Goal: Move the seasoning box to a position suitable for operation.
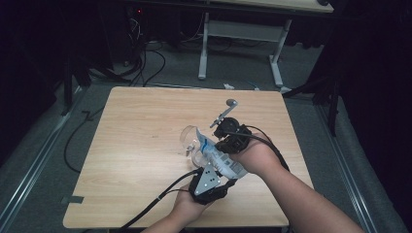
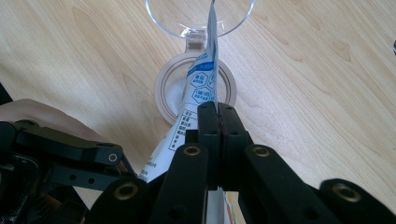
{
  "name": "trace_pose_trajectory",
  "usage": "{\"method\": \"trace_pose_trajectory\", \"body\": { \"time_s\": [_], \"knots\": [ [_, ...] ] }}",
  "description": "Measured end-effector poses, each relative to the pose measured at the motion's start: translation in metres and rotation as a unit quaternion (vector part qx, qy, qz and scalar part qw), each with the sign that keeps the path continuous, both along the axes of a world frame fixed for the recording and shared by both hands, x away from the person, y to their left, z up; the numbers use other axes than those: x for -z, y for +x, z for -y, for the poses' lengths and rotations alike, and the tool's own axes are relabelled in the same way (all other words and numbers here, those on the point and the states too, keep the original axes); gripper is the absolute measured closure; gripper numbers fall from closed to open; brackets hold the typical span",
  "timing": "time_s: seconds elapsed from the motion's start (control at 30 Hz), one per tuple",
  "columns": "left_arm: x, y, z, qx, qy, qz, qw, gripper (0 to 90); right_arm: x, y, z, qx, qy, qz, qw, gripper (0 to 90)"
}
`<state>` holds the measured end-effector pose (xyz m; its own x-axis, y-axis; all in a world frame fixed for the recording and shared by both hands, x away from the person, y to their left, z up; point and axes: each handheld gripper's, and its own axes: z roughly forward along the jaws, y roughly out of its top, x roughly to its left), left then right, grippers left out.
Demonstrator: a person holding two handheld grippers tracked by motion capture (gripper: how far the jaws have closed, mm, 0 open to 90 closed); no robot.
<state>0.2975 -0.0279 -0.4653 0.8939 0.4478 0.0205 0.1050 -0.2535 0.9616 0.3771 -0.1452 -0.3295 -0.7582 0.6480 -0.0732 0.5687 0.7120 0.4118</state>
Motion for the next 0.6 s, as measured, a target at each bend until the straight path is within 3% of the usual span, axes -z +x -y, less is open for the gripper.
{"method": "trace_pose_trajectory", "body": {
  "time_s": [0.6],
  "knots": [
    [0.0003,0.0001,0.0001,-0.001,-0.002,0.0,1.0,64.8,0.002,0.0015,-0.0013,-0.002,-0.001,-0.001,1.0,90.0]
  ]
}}
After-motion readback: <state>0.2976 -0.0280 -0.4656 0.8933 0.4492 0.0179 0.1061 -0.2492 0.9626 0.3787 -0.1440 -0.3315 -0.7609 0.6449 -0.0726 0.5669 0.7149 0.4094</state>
